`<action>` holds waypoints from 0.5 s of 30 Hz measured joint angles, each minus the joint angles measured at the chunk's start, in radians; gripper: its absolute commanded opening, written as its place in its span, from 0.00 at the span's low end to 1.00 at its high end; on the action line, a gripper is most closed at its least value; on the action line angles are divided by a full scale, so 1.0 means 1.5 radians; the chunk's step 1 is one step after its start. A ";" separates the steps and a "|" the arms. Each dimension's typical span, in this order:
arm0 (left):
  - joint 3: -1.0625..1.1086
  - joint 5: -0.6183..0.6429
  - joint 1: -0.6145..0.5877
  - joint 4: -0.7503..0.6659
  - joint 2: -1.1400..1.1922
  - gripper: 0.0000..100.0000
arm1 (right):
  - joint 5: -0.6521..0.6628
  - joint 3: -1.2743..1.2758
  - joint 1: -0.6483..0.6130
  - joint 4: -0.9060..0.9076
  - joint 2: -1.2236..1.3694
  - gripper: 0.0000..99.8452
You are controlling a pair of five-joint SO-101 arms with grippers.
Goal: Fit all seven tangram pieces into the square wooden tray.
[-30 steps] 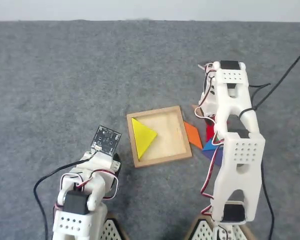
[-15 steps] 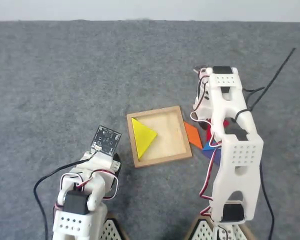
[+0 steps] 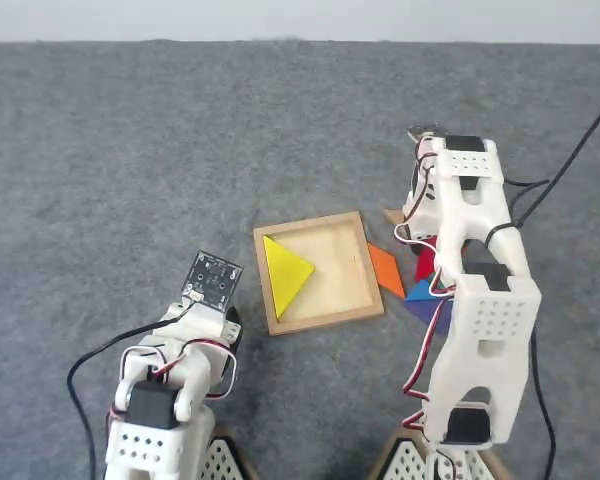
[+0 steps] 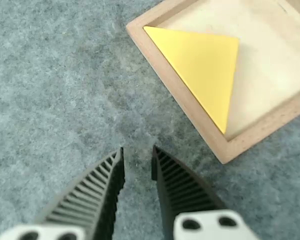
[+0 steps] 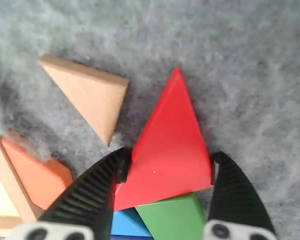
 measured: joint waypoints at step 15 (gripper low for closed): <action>0.000 0.000 0.000 0.000 0.000 0.09 | -0.073 0.043 0.034 0.005 -0.073 0.16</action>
